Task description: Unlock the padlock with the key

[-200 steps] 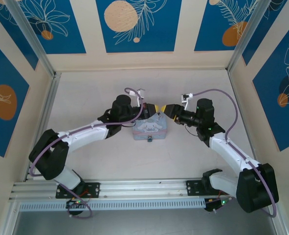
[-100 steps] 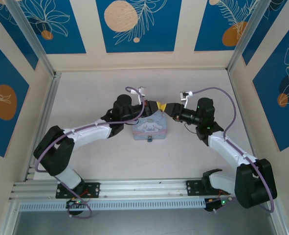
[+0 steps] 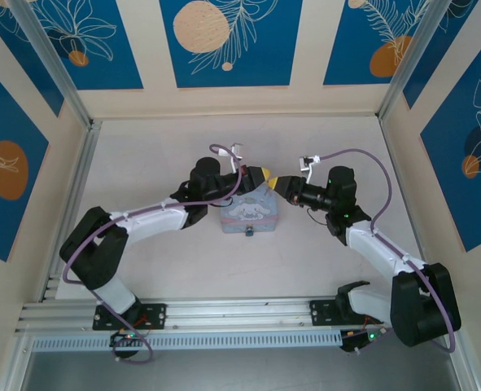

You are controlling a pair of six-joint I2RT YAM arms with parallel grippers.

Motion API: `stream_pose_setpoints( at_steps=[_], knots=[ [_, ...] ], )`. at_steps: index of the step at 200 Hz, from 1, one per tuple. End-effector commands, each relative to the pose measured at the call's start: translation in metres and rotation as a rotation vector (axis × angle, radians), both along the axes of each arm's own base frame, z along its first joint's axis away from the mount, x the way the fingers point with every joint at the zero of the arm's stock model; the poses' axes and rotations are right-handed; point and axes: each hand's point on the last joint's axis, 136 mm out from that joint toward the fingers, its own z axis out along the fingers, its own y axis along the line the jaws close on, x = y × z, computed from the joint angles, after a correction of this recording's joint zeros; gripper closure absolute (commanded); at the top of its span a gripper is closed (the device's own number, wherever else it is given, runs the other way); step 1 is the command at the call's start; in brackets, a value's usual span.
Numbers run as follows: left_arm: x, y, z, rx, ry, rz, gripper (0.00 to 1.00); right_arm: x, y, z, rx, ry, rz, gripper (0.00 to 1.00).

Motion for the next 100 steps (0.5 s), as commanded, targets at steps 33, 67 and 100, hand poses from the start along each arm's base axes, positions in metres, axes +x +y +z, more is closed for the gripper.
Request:
stream_pose_setpoints(
  at_steps=[33, 67, 100],
  knots=[
    [0.007, -0.005, 0.019, -0.047, -0.029, -0.012, 1.0, -0.001, -0.002, -0.005, 0.001, 0.008, 0.007, 0.95],
    [0.012, 0.001, -0.004, 0.06, 0.088, 0.038, 0.68, 0.001, -0.005, -0.006, -0.044, 0.016, -0.015, 1.0],
    [0.011, 0.018, -0.027, 0.231, 0.238, 0.111, 0.3, 0.002, -0.012, -0.014, -0.224, -0.022, -0.093, 1.0]
  ],
)
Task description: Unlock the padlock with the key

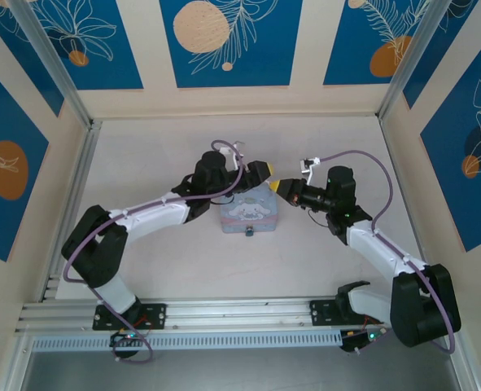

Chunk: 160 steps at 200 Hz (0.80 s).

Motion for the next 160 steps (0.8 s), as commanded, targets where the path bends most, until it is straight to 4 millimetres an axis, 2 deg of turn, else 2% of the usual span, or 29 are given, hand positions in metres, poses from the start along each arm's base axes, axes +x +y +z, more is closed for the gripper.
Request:
stream_pose_setpoints(
  at_steps=[1, 32, 87, 107, 129, 160],
  knots=[
    [-0.002, 0.017, -0.011, 0.128, 0.108, 0.057, 0.29, 0.0, -0.007, 0.003, -0.151, -0.064, -0.051, 1.0],
    [-0.008, 0.028, -0.01, 0.174, 0.217, 0.097, 0.22, 0.001, -0.015, -0.002, -0.337, -0.144, -0.131, 1.0],
    [-0.018, 0.039, -0.018, 0.189, 0.444, 0.18, 0.21, 0.005, -0.017, 0.003, -0.632, -0.378, -0.252, 1.0],
    [-0.021, 0.037, -0.025, 0.158, 0.526, 0.192, 0.26, 0.004, -0.013, 0.011, -0.688, -0.478, -0.28, 1.0],
    [-0.023, 0.032, -0.03, 0.115, 0.582, 0.193, 0.35, 0.001, -0.007, 0.024, -0.702, -0.579, -0.3, 1.0],
    [-0.022, 0.031, -0.03, 0.105, 0.59, 0.21, 0.44, 0.0, -0.001, 0.027, -0.695, -0.608, -0.284, 1.0]
  ],
)
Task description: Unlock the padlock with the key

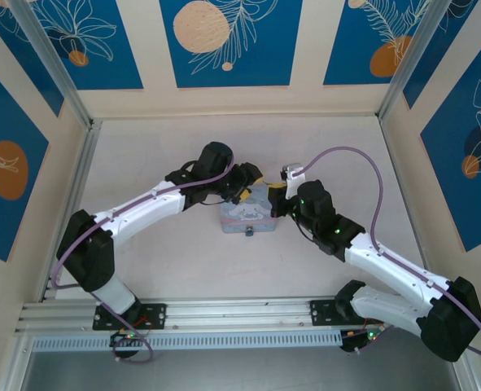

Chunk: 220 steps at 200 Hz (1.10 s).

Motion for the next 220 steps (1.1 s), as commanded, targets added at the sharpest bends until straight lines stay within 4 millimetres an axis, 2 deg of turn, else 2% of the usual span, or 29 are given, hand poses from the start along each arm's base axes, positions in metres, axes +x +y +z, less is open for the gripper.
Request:
stream_pose_setpoints(
  at_steps=[1, 36, 128, 175, 220],
  knots=[
    [-0.002, 0.001, -0.003, -0.02, 0.057, 0.033, 0.44, 0.007, -0.007, 0.015, -0.03, -0.1, -0.043, 1.0],
    [0.0, 0.001, -0.001, -0.026, 0.056, 0.043, 0.44, 0.007, -0.002, 0.007, -0.026, -0.08, -0.024, 1.0],
    [-0.001, 0.02, -0.014, 0.037, 0.052, 0.115, 0.34, 0.0, -0.001, -0.023, -0.034, -0.007, -0.026, 1.0],
    [0.001, 0.009, -0.013, 0.013, 0.059, 0.092, 0.35, -0.001, 0.014, -0.025, -0.043, -0.005, 0.006, 1.0],
    [0.0, 0.002, -0.013, 0.002, 0.055, 0.075, 0.42, 0.004, 0.023, -0.024, -0.043, -0.001, 0.011, 1.0]
  ],
)
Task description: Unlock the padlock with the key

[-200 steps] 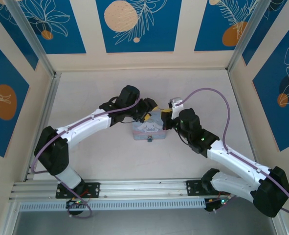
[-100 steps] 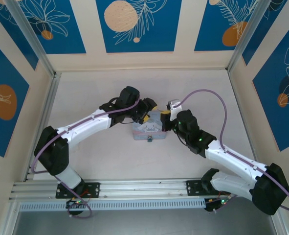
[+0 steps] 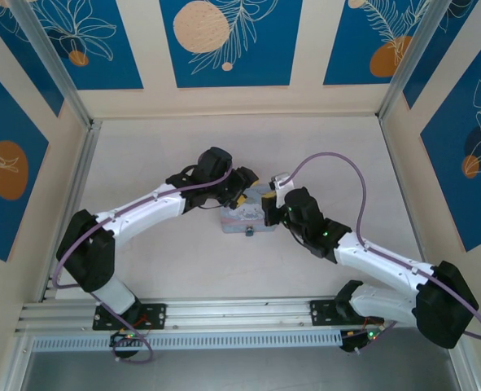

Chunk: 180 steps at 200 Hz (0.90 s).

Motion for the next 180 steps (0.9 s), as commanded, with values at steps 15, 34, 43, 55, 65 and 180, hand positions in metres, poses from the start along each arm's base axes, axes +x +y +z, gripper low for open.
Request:
stream_pose_setpoints(
  at_steps=[15, 34, 43, 55, 65, 180],
  knots=[
    [0.001, -0.009, 0.007, -0.031, -0.007, -0.004, 0.43, 0.01, 0.009, 0.025, 0.05, -0.057, -0.022, 1.0],
    [0.0, -0.011, 0.005, -0.026, -0.006, -0.006, 0.45, 0.011, 0.012, 0.026, 0.051, -0.06, -0.018, 1.0],
    [-0.001, -0.012, 0.004, -0.025, -0.003, -0.008, 0.45, 0.011, 0.013, 0.027, 0.052, -0.063, -0.016, 1.0],
    [-0.001, -0.012, 0.003, -0.022, -0.001, -0.008, 0.46, 0.011, 0.014, 0.028, 0.053, -0.066, -0.013, 1.0],
    [-0.001, -0.014, 0.001, -0.022, -0.001, -0.011, 0.48, 0.011, 0.015, 0.03, 0.055, -0.069, -0.012, 1.0],
    [0.001, -0.021, 0.0, -0.028, -0.001, -0.02, 0.68, 0.011, 0.017, 0.032, 0.06, -0.071, -0.012, 1.0]
  ],
)
